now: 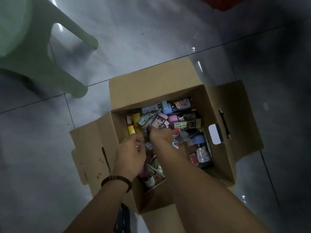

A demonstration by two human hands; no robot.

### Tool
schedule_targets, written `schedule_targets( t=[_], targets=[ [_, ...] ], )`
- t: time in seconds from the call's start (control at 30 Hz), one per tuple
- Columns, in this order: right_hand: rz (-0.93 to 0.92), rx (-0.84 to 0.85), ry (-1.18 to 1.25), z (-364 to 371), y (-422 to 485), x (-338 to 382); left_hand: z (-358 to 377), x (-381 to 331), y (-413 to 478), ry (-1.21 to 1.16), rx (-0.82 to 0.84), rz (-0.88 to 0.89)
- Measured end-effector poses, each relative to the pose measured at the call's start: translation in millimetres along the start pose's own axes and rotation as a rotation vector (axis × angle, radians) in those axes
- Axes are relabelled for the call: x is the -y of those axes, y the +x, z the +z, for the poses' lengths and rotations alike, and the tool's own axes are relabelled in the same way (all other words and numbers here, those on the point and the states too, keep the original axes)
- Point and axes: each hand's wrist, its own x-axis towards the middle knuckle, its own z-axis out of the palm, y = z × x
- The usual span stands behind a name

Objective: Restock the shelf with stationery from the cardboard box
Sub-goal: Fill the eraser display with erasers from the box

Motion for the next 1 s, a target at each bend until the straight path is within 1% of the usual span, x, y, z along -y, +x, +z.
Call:
schedule_targets(
  t=[0.13,0.2,0.3,0.43,0.5,0.6,0.63,0.7,0.77,0.8,0.83,0.9,1.0],
  targets=[
    [0.117,-0.019,0.004,22,28,9,-4,3,3,-0.177,-0.023,-0.020],
    [0.156,-0.008,0.091,28,36,10,-8,5,4,-0.244,-0.042,-0.039],
    [0.153,-0.019,0.137,26,30,11,-9,8,7,-0.326,-0.026,-0.066],
    [0.099,0.062,0.206,4,-3,0,-18,7,2,-0.415,0.002,-0.127],
    [-0.007,0.184,0.275,-20,-41,-2,-31,0,-8,-0.467,0.027,-0.180],
    [-0.157,0.499,0.372,-72,-126,6,-69,-21,-35,-0.591,0.141,-0.264],
    [-0.207,0.553,0.331,-92,-157,10,-84,-30,-48,-0.647,0.195,-0.287],
    [-0.384,0.617,0.198,-127,-216,16,-120,-51,-81,-0.869,0.355,-0.297],
    [-0.514,0.598,0.036,-156,-277,19,-163,-75,-122,-1.090,0.503,-0.283],
    [-0.581,0.555,-0.050,-168,-307,24,-186,-86,-142,-1.144,0.544,-0.264],
    [-0.650,0.503,-0.146,-179,-338,27,-207,-94,-165,-1.154,0.544,-0.249],
    [-0.773,0.424,-0.271,-197,-396,34,-247,-108,-206,-1.144,0.491,-0.214],
    [-0.931,0.360,-0.396,-221,-484,46,-308,-124,-274,-1.108,0.355,-0.170]
  ],
)
